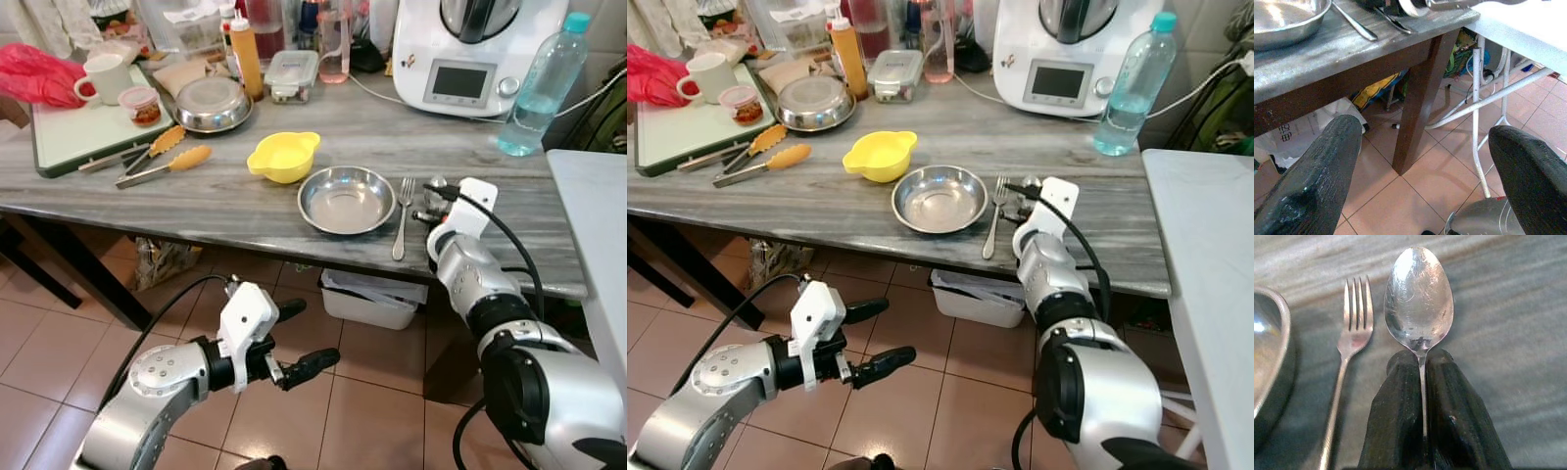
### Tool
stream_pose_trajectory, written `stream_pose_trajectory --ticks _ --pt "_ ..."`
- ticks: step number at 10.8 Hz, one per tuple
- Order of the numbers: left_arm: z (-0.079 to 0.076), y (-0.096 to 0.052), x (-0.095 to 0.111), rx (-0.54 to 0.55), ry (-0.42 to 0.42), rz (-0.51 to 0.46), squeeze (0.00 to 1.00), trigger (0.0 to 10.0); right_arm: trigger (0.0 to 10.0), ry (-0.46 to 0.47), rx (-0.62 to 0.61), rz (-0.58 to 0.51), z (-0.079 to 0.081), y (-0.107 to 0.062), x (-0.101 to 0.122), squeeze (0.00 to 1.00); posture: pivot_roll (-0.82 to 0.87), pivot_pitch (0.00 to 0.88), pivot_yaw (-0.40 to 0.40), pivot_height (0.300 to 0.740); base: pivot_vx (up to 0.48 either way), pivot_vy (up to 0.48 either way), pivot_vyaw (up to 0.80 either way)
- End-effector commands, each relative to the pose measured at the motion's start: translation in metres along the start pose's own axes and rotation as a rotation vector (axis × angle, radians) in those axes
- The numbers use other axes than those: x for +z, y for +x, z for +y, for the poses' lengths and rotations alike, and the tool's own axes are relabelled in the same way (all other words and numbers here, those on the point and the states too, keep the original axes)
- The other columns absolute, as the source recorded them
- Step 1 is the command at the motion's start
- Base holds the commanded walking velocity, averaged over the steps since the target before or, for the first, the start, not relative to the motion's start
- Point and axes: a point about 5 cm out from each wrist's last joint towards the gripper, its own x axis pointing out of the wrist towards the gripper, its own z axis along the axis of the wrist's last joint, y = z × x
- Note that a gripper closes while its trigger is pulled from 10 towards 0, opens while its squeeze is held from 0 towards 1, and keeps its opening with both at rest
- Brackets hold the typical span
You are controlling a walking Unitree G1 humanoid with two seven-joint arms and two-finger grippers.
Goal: Setting the table
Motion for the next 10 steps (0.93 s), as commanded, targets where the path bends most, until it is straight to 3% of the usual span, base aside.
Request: stream_pose_trajectory --ticks 1,8,9,10 --pt "-0.0008 -0.0038 0.0015 0.01 0.005 0.004 0.0 10.0 10.0 -0.01 0.008 -0.012 0.0037 0.0009 0.005 0.0 0.05 0.15 0.061 0.74 0.0 0.0 0.0" --pt "-0.0014 -0.0051 0.001 0.021 0.003 0.013 0.0 10.0 10.0 -0.02 -0.006 -0.023 0.0019 0.0015 0.0075 0.0 0.06 0.153 0.058 0.74 0.0 0.0 0.0" --pt "-0.0017 -0.0051 0.001 0.021 0.001 0.012 0.0 10.0 10.0 -0.018 -0.008 -0.023 0.0011 0.0015 0.0073 0.54 0.06 0.153 0.058 0.74 0.0 0.0 0.0" --pt "-0.0021 -0.005 0.0008 0.021 0.0 0.013 0.0 10.0 10.0 -0.018 -0.009 -0.023 0.0005 0.0014 0.007 0.83 0.06 0.154 0.059 0.74 0.0 0.0 0.0"
